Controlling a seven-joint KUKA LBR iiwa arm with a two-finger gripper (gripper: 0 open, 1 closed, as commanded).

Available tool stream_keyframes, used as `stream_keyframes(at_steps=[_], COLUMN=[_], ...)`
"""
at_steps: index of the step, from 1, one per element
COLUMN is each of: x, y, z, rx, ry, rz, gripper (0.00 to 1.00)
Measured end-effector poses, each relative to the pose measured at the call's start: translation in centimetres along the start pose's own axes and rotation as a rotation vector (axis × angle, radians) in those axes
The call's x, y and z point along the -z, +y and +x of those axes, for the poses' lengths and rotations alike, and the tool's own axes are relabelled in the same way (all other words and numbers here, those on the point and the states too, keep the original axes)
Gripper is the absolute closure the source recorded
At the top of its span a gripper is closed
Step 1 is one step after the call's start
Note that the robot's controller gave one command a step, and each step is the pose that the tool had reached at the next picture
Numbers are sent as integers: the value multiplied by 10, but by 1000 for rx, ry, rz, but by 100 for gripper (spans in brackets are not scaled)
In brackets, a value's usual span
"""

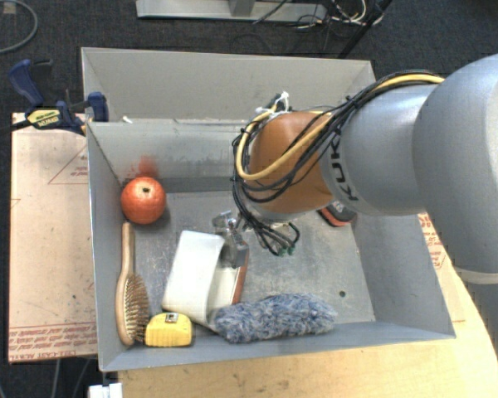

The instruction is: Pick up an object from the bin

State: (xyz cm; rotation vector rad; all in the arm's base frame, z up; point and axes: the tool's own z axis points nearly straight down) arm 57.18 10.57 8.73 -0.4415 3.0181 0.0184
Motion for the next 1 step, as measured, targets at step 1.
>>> stream_keyframes(at_steps=[1], x=[0], y=[0], z=[0], rx=[0], ry=[0], rz=[0], gripper=[100])
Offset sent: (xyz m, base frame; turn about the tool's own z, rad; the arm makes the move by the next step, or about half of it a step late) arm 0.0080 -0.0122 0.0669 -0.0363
